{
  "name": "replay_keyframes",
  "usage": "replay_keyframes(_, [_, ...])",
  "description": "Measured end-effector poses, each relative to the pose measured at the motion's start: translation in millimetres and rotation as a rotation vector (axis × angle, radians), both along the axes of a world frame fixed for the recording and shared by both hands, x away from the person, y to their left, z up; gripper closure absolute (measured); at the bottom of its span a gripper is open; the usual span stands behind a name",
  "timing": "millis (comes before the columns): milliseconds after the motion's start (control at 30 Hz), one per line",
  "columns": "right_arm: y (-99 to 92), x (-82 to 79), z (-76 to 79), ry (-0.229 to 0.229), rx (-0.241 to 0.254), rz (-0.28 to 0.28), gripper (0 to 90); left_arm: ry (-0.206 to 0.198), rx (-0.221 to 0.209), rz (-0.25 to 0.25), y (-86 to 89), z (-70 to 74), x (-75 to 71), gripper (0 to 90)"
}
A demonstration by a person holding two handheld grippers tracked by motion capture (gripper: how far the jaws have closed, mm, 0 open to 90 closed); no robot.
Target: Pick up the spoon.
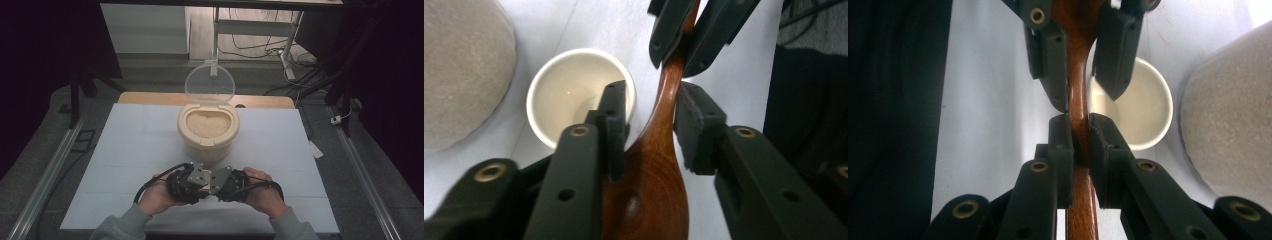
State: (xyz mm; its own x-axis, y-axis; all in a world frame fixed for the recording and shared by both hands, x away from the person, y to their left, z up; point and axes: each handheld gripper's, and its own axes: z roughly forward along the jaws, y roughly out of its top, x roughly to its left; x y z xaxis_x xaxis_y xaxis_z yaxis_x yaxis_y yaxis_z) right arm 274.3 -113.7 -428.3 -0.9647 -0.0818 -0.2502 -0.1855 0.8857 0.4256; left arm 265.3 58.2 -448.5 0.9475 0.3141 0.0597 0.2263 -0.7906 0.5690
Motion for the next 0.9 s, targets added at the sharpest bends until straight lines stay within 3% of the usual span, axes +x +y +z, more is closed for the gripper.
replay_keyframes(200, [0.4,-3.1,-1.2,-0.005,0.000,0.034,80.5,0.026,0.011,-0.049,-1.8,-3.3,-1.0,72.2])
replay_keyframes(267, [1.3,-4.7,-1.1,-0.014,-0.026,0.061,80.4,0.035,0.019,-0.064,-2.9,-4.8,-1.0,74.5])
replay_keyframes(400, [2.5,-6.2,-3.0,-0.012,-0.035,0.070,80.3,0.045,0.057,-0.109,-3.0,-6.6,1.5,76.0])
replay_keyframes(433, [2.7,-6.1,-3.4,-0.011,-0.035,0.071,80.3,0.056,0.025,-0.086,-4.1,-8.8,-0.3,76.2])
replay_keyframes(533, [2.8,-5.3,-4.0,-0.010,-0.031,0.067,79.8,0.045,0.016,-0.082,-3.4,-8.9,-1.0,76.5])
replay_keyframes(633, [-4.7,-0.1,-0.1,0.017,0.054,0.007,72.3,0.024,-0.006,-0.055,-1.2,-7.5,-1.5,77.9])
replay_keyframes(667, [-8.1,2.0,2.4,0.022,0.113,-0.031,69.4,0.008,-0.035,-0.020,0.9,-7.5,-1.4,78.0])
replay_keyframes(800, [-27.8,9.1,14.1,0.058,0.294,-0.161,56.6,-0.015,-0.040,-0.002,7.0,-4.1,1.0,78.3])
replay_keyframes(833, [-27.8,9.1,14.1,0.058,0.294,-0.161,56.6,-0.023,-0.048,0.008,8.4,-3.7,1.3,78.3])
replay_keyframes(867, [-32.8,10.3,15.6,0.064,0.340,-0.190,53.1,-0.030,-0.056,0.017,9.7,-3.2,1.4,78.3])
replay_keyframes(900, [-42.6,11.9,17.1,0.063,0.427,-0.282,47.7,-0.040,-0.064,0.026,10.7,-2.8,1.3,78.4])
